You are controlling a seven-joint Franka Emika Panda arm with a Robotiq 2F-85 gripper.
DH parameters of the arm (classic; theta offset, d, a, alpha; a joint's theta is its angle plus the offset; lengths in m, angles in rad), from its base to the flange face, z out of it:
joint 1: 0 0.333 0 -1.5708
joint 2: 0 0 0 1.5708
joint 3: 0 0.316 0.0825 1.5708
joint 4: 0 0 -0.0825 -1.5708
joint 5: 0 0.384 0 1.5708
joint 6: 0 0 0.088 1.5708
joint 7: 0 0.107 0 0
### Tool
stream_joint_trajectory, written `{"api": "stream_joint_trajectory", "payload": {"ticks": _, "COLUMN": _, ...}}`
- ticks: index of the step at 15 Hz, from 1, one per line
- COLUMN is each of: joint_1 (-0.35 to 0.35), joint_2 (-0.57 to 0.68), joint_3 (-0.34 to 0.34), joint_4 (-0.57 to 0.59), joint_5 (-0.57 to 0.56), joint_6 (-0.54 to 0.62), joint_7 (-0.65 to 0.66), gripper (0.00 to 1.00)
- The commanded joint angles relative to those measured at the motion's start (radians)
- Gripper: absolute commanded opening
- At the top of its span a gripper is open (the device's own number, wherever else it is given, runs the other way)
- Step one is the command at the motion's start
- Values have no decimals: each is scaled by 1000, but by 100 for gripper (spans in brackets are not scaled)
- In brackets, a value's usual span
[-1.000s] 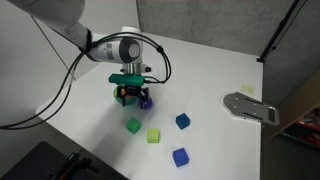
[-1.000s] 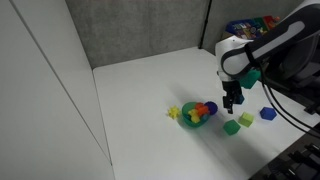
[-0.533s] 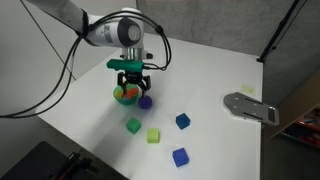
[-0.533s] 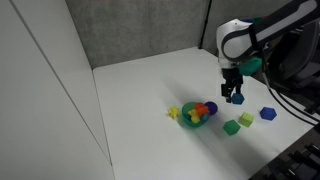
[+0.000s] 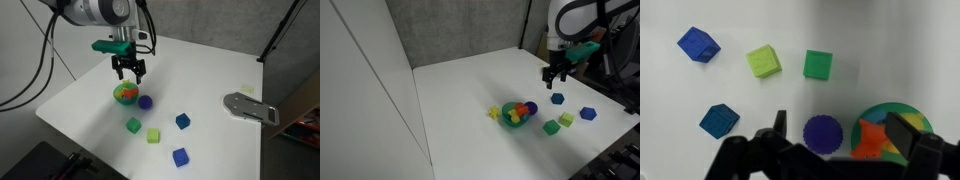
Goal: Remove the dark green toy block from the top of the blue toy block
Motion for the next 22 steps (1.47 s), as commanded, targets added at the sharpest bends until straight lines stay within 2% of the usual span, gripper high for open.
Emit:
{"api": "stream_joint_trajectory", "payload": {"ticks": 1, "joint_1": 2, "joint_2": -153, "joint_3": -2, "joint_4": -133, "joint_5": 48, "joint_6": 63, "joint_7": 63, "gripper": 100}}
{"api": "stream_joint_trajectory", "payload": {"ticks": 5, "joint_1": 0, "joint_2": -285, "joint_3": 3, "joint_4": -229, "joint_5": 101, "joint_6": 119, "joint_7": 75, "gripper": 100}}
{"api": "stream_joint_trajectory", "payload": {"ticks": 10, "joint_1": -3, "joint_2": -432, "joint_3": 9, "joint_4": -257, "joint_5": 92, "joint_6": 82, "joint_7": 53, "gripper": 100}}
{"api": "stream_joint_trajectory", "payload": {"ticks": 13, "joint_1": -4, "joint_2": -480, "joint_3": 16, "joint_4": -213, "joint_5": 93, "joint_6": 27, "joint_7": 53, "gripper": 100}}
{"api": "stream_joint_trajectory", "payload": {"ticks": 16, "joint_1": 1, "joint_2": -503, "joint_3": 26, "joint_4": -135, "joint_5": 105, "joint_6": -92, "joint_7": 37, "gripper": 100}}
{"api": "stream_joint_trajectory", "payload": {"ticks": 22, "joint_1": 2, "joint_2": -485, "joint_3": 52, "joint_4": 43, "joint_5": 98, "joint_6": -279, "joint_7": 62, "gripper": 100}}
